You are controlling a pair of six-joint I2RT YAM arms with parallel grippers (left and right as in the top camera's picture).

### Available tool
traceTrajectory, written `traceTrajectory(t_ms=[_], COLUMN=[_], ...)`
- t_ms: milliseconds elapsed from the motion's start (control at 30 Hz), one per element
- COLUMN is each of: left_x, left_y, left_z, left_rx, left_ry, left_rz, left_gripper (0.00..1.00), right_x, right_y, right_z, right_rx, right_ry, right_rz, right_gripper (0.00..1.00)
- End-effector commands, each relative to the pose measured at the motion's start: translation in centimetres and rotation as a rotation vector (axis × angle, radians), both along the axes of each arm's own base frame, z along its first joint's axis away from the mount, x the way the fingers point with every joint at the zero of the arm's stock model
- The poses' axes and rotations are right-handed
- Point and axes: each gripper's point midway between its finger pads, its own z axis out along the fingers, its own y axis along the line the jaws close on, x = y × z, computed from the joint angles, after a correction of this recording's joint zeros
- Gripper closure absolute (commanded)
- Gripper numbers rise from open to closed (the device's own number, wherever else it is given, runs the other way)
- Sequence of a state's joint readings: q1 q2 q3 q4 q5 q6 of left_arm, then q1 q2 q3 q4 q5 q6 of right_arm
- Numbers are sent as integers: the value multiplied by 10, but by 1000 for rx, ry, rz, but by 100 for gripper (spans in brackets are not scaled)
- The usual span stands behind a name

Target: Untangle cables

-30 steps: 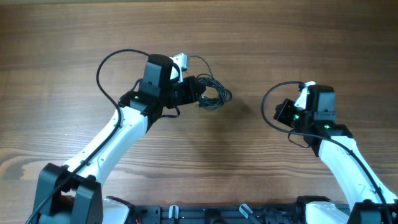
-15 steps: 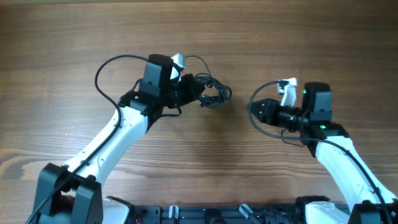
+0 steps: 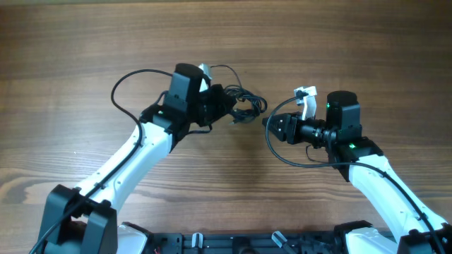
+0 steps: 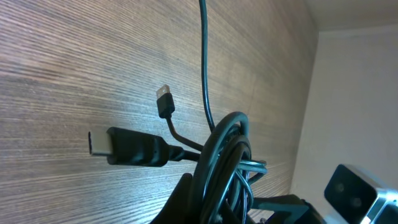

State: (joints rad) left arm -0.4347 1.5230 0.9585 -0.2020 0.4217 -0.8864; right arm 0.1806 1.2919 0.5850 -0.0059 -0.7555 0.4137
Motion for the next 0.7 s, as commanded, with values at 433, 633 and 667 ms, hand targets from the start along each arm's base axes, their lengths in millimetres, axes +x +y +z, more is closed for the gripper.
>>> traceTrajectory(t_ms=[433,633,667], left_x=[4,3,3], left_y=[-1,-2,-3], left_z=[10,10,10], left_rx=[13,13,13], left_ry=[-40,-39,-40], left_rz=[28,24,22], left_gripper=[96,96,96], right_x=[9,10,10], right_y=[-16,-20,-21], right_z=[-17,-21,-22], right_rx=[-134,-177,-181], right_ry=[-33,-58,-60], right_rz=[-64,-61,-57], right_gripper=[45,50,51])
